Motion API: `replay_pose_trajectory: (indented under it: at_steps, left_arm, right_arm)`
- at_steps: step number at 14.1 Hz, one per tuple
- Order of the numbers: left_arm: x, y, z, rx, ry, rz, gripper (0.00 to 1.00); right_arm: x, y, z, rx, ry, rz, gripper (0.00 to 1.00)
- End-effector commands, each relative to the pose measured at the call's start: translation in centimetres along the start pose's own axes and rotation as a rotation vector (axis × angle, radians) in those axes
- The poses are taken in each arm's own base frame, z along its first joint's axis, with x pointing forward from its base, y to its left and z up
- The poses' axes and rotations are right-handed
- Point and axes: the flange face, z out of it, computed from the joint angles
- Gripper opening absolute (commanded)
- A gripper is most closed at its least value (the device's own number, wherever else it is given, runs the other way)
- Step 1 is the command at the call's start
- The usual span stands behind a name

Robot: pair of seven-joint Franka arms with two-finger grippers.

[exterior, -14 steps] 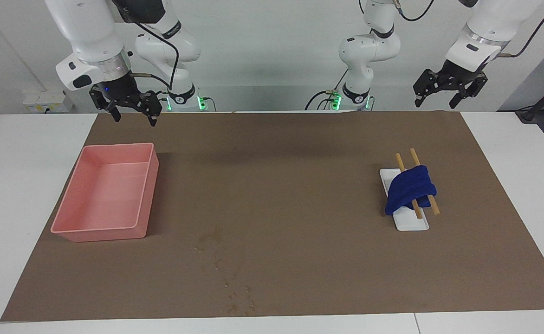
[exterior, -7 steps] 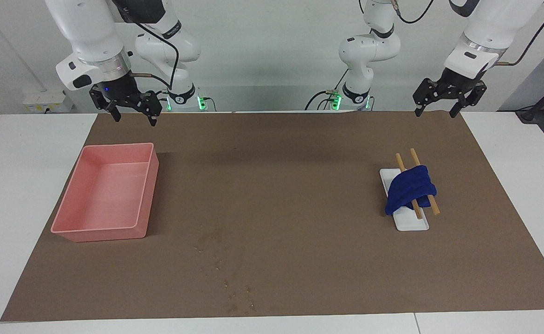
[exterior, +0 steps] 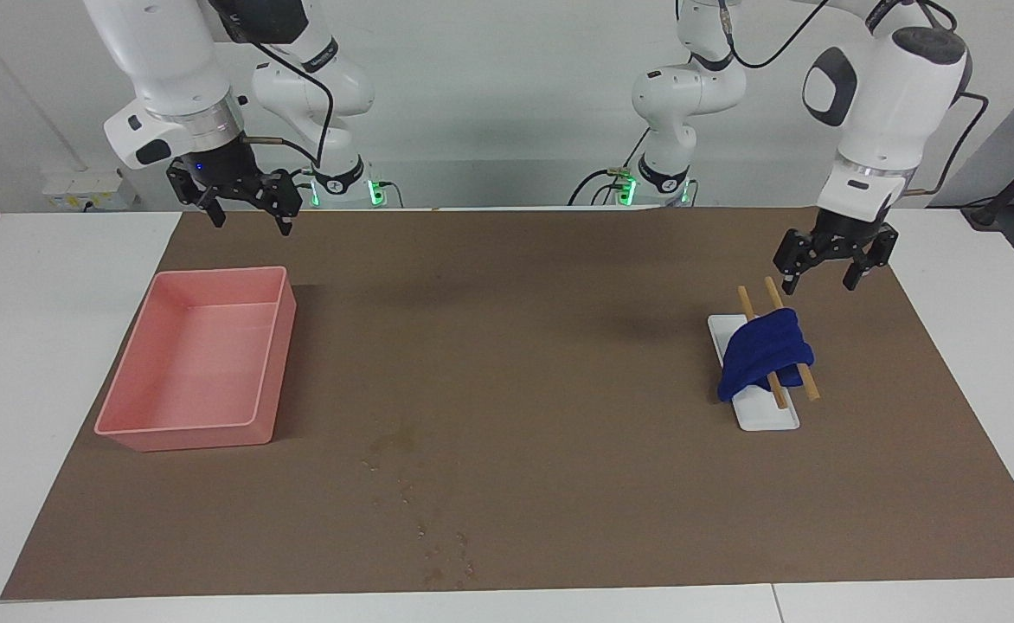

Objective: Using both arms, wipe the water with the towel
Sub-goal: 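Grasp the blue towel on the white tray with the left gripper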

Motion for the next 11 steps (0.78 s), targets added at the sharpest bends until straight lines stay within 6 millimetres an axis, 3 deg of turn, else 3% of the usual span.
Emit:
replay_pose_trajectory:
  at_steps: [1, 5, 6, 11]
  left_arm:
    - [-1.1, 1.5, 3.9, 0.083, 0.046, -0.035, 0.99]
    - [-1.5, 3.0, 8.6, 0.185, 0.079, -0.044, 0.99]
    - [-1.5, 3.9, 8.9, 0.183, 0.091, -0.068, 0.99]
    - [-2.5, 4.4, 10.5, 0.202, 0.114, -0.022, 0.93]
  right_arm:
    - [-0.2, 0.6, -0.1, -0.01, -0.005, -0.017, 1.0]
    - [-0.2, 0.5, -0.1, -0.01, -0.003, -0.019, 1.0]
    - [-0.2, 0.5, -0.1, -0.01, -0.005, -0.019, 1.0]
    - [-0.2, 0.5, -0.1, -0.01, -0.005, -0.019, 1.0]
